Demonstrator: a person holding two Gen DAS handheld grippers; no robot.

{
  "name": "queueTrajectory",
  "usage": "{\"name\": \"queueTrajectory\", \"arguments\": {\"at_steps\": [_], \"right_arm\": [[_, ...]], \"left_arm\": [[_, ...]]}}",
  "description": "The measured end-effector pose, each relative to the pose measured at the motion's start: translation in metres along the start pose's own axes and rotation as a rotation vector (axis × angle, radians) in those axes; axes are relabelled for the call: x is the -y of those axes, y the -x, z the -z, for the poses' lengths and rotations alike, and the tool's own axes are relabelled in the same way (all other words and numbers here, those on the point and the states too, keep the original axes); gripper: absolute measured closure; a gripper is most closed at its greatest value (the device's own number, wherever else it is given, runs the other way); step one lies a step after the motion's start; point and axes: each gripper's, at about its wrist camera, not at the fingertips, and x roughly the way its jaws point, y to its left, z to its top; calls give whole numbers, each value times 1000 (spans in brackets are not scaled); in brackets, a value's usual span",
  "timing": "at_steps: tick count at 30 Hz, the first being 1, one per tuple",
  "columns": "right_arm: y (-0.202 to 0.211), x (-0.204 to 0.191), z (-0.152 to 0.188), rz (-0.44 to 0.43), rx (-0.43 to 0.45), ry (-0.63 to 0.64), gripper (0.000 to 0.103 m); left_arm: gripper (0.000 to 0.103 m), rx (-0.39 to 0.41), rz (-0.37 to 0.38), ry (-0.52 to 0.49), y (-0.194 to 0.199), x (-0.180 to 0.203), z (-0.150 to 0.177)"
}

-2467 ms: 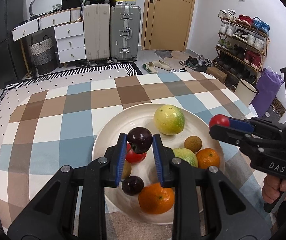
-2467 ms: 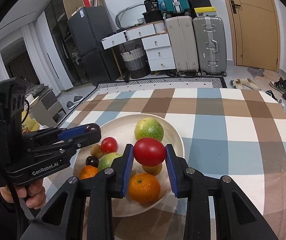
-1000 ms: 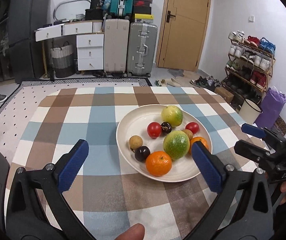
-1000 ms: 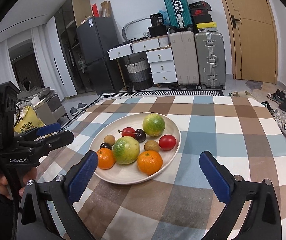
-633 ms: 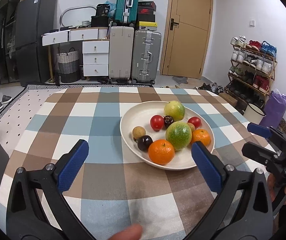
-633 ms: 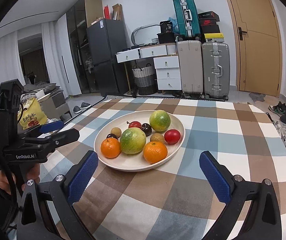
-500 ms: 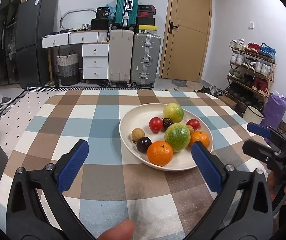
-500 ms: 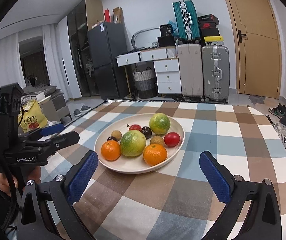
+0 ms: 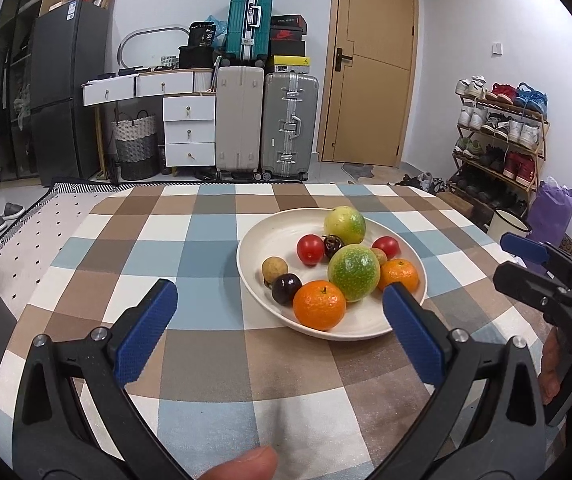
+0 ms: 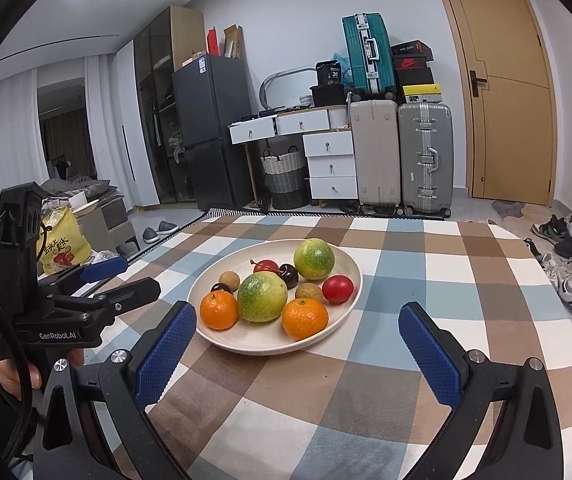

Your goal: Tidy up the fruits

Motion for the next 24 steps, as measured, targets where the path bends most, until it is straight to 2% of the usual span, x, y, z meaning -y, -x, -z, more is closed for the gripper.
{"name": "queueTrajectory", "arguments": {"at_steps": [24], "right_arm": [[3,-3,0,4,7,10,0]], "left_arm": [[1,-9,2,19,-4,-4,1]]}}
